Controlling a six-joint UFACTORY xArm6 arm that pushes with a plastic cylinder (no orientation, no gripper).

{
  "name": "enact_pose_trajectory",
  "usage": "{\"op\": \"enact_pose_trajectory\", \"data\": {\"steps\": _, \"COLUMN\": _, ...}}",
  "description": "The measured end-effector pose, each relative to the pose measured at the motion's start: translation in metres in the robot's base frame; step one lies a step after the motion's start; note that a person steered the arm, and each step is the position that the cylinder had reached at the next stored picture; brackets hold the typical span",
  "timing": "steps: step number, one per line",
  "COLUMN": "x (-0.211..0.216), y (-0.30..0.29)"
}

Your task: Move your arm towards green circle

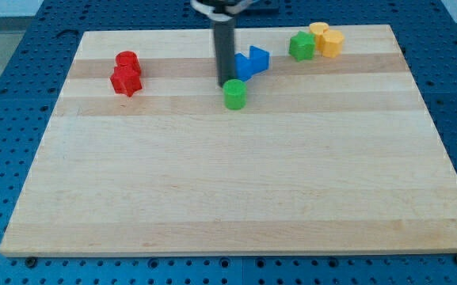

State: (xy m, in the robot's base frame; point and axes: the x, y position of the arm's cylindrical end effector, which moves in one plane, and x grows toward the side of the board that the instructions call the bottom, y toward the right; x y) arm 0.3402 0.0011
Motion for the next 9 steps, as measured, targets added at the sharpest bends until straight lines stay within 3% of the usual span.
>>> {"op": "enact_pose_trajectory", "data": {"steps": 1, "x": 0.009, "y": 0.024}}
{"op": "enact_pose_trajectory", "data": {"steps": 3, "x": 0.011, "y": -0.089}}
{"op": "enact_pose_trajectory", "data": {"steps": 4, "x": 0.058, "y": -0.087}}
{"op": "enact_pose_trajectory", "data": {"steps": 5, "x": 0.078, "y": -0.088}}
{"op": "enact_pose_trajectory", "data": {"steps": 7, "x": 0.079, "y": -0.139}}
{"op": "enact_pose_trajectory", "data": {"steps": 9, "x": 0.12, "y": -0.099}}
